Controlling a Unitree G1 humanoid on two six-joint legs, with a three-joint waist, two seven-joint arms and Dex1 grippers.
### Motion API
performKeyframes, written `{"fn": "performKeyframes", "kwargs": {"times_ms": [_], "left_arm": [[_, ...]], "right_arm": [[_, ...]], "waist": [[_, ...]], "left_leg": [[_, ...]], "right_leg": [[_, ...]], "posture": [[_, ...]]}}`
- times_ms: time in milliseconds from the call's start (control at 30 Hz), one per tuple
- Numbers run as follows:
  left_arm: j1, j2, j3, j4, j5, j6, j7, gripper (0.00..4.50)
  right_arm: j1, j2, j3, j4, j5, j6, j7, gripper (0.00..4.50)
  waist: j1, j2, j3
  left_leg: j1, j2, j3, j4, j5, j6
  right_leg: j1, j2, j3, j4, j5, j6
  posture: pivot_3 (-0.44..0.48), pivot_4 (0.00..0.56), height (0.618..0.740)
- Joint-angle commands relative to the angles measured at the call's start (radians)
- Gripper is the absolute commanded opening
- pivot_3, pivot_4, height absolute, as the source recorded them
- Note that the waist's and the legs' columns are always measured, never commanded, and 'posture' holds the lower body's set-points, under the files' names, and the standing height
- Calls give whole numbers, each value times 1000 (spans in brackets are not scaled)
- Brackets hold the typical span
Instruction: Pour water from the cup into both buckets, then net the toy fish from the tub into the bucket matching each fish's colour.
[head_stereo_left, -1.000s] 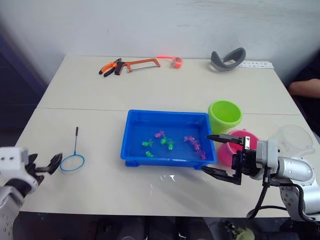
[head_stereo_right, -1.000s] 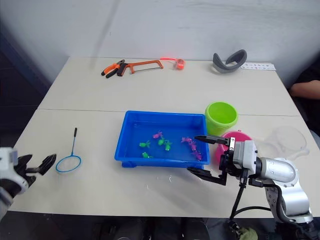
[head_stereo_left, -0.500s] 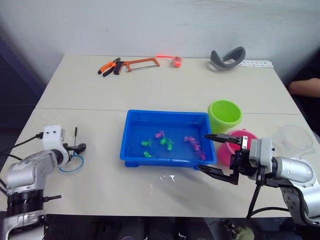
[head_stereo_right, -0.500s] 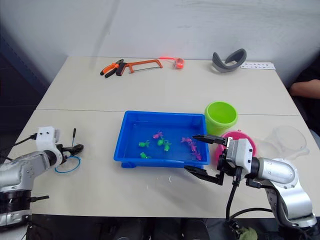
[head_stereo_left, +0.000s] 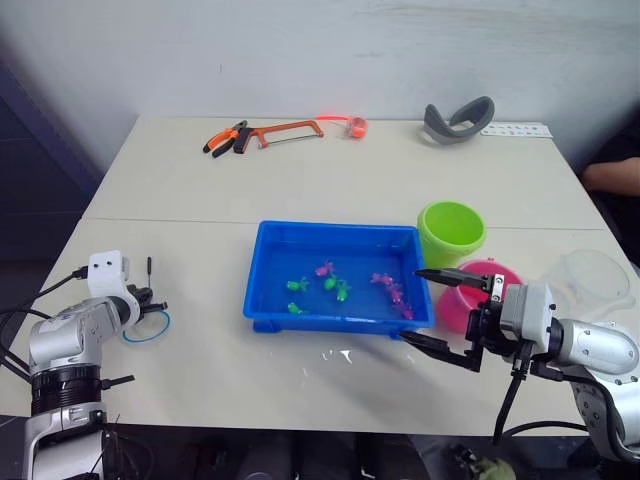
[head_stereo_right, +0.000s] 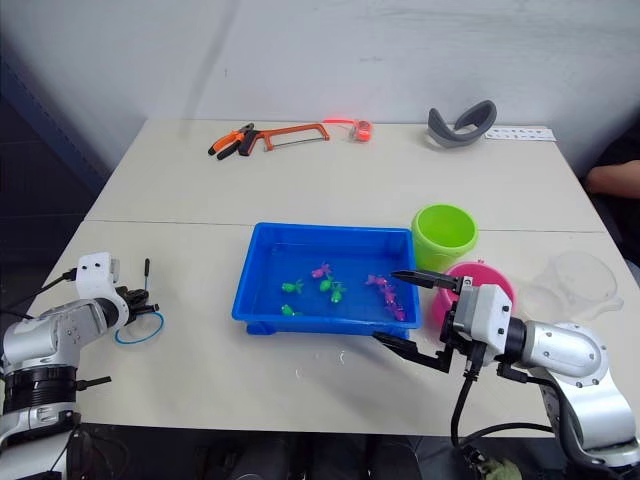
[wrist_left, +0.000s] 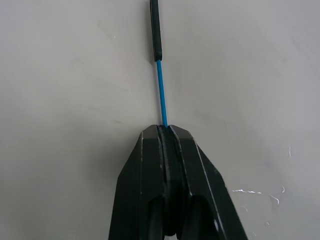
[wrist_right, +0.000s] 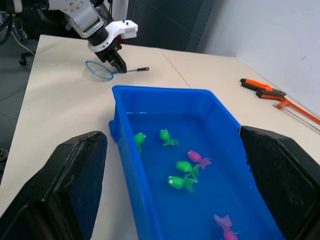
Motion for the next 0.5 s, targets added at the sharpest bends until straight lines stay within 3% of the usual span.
{"fn": "performKeyframes", "kwargs": {"times_ms": [33, 200, 300, 433, 500], "left_arm": [[27, 15, -5, -18, -5, -80, -82, 9], [38, 85, 63, -95, -117, -343, -411, 9], [43, 140, 43, -109, -167, -497, -665, 9], [-28, 272, -149, -134, -182, -646, -1157, 9], [-92, 307, -264, -157, -162, -663, -1308, 9]], "right_arm": [[10, -19, -42, -48, 24, 6, -8, 4500], [26, -60, -80, -137, 80, 160, -98, 4500], [32, -103, -100, -198, 140, 283, -148, 4500], [-46, -229, -109, -265, 215, 503, -219, 4500], [-135, -258, -88, -255, 255, 540, -211, 4500]], "waist": [[-1, -1, 0], [-2, -6, 3], [-5, -6, 3], [-6, -5, 4], [-6, -4, 5]], "left_leg": [[0, 0, 0, 0, 0, 0], [-3, 1, -2, 0, 0, 0], [-4, 1, -2, 0, -1, -1], [-4, 1, -1, 0, -1, 0], [-3, 1, -1, 0, -1, -1]], "right_leg": [[0, 0, 0, 0, 0, 0], [-2, 0, -1, -2, 0, 0], [-1, 0, -1, -4, 0, 0], [-1, 0, -1, -7, 0, -1], [-1, 0, -2, -10, 0, -1]], "posture": [[0, 150, 740], [0, 150, 740], [0, 150, 740], [0, 150, 740], [0, 150, 740]]}}
